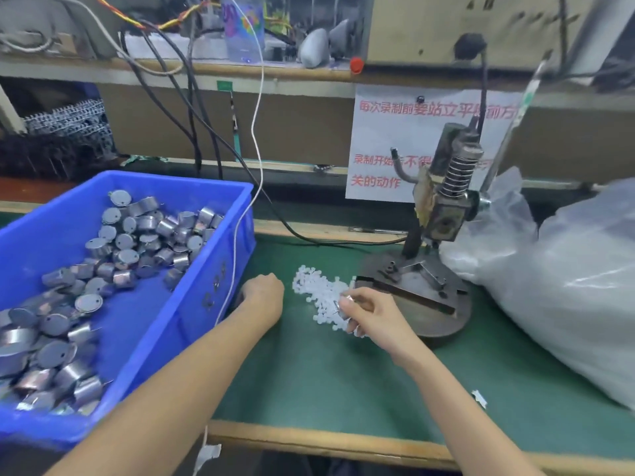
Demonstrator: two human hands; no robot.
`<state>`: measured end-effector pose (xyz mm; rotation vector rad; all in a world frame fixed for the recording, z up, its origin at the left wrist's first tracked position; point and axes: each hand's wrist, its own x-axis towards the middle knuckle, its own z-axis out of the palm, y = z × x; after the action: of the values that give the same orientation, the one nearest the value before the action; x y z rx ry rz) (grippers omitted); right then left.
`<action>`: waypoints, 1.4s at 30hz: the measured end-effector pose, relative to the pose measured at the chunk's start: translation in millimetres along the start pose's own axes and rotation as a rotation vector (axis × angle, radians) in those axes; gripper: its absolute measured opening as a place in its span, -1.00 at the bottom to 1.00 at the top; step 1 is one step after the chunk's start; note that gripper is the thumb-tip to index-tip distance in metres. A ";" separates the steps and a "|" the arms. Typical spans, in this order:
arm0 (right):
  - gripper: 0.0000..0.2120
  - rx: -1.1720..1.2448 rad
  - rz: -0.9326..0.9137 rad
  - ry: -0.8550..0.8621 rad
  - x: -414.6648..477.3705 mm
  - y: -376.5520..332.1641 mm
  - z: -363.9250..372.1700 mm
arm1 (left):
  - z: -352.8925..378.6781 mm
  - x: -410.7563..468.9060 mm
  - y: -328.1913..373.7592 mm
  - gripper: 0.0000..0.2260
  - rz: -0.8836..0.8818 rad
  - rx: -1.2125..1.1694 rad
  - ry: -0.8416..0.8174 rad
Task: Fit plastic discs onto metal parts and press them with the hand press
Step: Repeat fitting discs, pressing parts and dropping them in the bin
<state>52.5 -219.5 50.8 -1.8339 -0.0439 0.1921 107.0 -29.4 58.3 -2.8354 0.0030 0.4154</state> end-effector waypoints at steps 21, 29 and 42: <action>-0.88 -0.095 -0.219 0.099 -22.8 49.7 17.9 | 66.8 -65.0 45.0 -0.90 0.458 -1.152 0.517; -0.91 -0.226 -0.304 0.120 -17.5 48.2 23.4 | 71.5 -66.2 43.1 -0.70 0.329 -1.204 0.450; -0.82 -0.632 -0.612 0.086 -24.0 49.7 32.9 | 71.6 -68.0 42.9 -0.55 0.355 -1.113 0.461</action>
<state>20.3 -204.6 -2.8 -2.3524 -0.6595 -0.3725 19.9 -54.0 -0.1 -3.9677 0.5250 -0.3185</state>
